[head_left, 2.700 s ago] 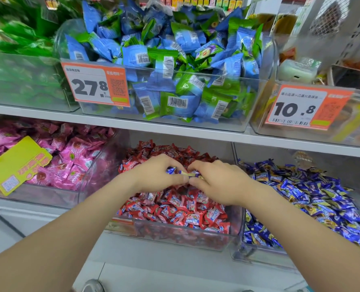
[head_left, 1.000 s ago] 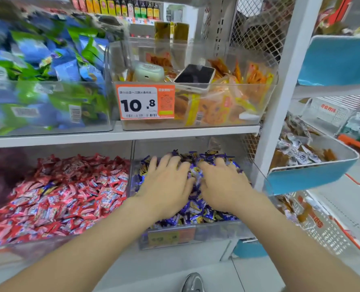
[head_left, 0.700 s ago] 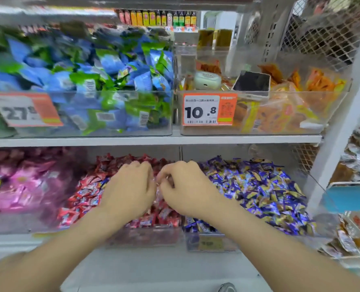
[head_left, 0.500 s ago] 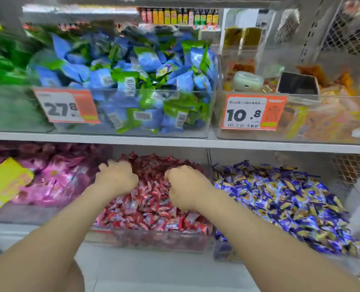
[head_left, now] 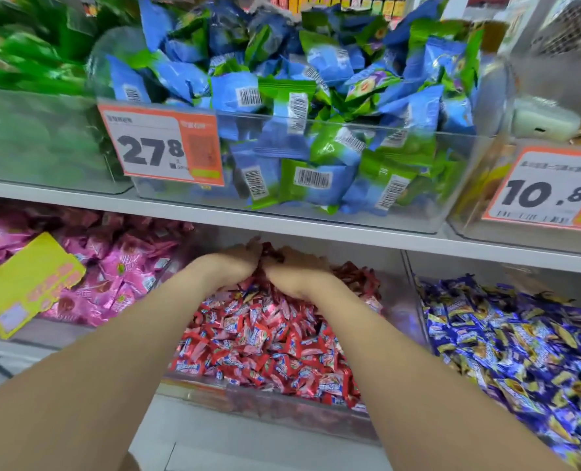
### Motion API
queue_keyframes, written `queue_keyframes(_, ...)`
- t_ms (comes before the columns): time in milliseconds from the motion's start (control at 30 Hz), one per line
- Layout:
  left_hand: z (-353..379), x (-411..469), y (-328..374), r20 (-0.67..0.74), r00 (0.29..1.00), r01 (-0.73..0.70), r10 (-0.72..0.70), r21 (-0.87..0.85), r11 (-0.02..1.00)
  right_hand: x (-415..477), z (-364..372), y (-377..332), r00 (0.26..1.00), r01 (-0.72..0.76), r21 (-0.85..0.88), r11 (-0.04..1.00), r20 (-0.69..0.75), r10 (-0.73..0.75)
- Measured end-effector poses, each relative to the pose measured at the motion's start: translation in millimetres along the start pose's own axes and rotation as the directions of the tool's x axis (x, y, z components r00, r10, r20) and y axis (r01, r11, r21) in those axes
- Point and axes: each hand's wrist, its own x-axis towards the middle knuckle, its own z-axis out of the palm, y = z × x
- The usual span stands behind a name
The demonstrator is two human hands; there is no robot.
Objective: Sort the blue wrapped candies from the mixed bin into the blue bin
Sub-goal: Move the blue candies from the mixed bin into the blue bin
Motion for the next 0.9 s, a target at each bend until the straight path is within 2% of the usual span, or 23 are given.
queue_keyframes(100,9,-13,4,0.037,0.997,-0.065,0.062,0.09,0.994,5,-6,0,0.995,-0.097,0.113,0.989,-0.007,0.098)
queue_keyframes(167,12,-14,2,0.057,0.996,-0.08,0.075,0.079,0.994,3,-8,-3,0.991,-0.133,0.152,0.979,0.017,0.132)
queue_keyframes(367,15,-16,-1,0.075,0.997,-0.01,0.016,-0.079,0.997,-7,-8,-17,0.978,-0.096,0.383,0.919,0.206,0.016)
queue_keyframes(433,20,-23,-1,0.107,0.994,0.047,-0.025,-0.201,0.978,-12,-9,-13,0.979,-0.116,0.47,0.875,0.203,0.021)
queue_keyframes(500,25,-22,-2,0.197,0.977,0.154,-0.08,-0.398,0.905,-17,-9,-8,0.95,-0.265,0.585,0.767,0.293,0.105)
queue_keyframes(567,26,-26,3,0.196,0.978,0.169,-0.076,-0.522,0.836,-23,-7,-6,0.92,-0.356,0.71,0.608,0.378,0.098)
queue_keyframes(700,27,-34,12,0.078,0.994,0.104,-0.07,-0.62,0.778,-37,-4,-6,0.941,-0.326,0.877,0.354,0.338,0.029)
queue_keyframes(767,25,-35,16,0.027,0.999,0.042,-0.033,-0.708,0.704,-40,-10,-2,0.949,-0.308,0.921,0.237,0.316,0.005)
queue_keyframes(833,19,-46,25,0.021,1.0,0.004,0.019,-0.769,0.639,-43,-20,5,0.957,-0.284,0.945,0.163,0.29,-0.017)
queue_keyframes(900,14,-59,35,0.075,0.993,0.007,0.095,-0.824,0.566,-53,-32,15,0.955,-0.283,0.949,0.141,0.292,-0.047)
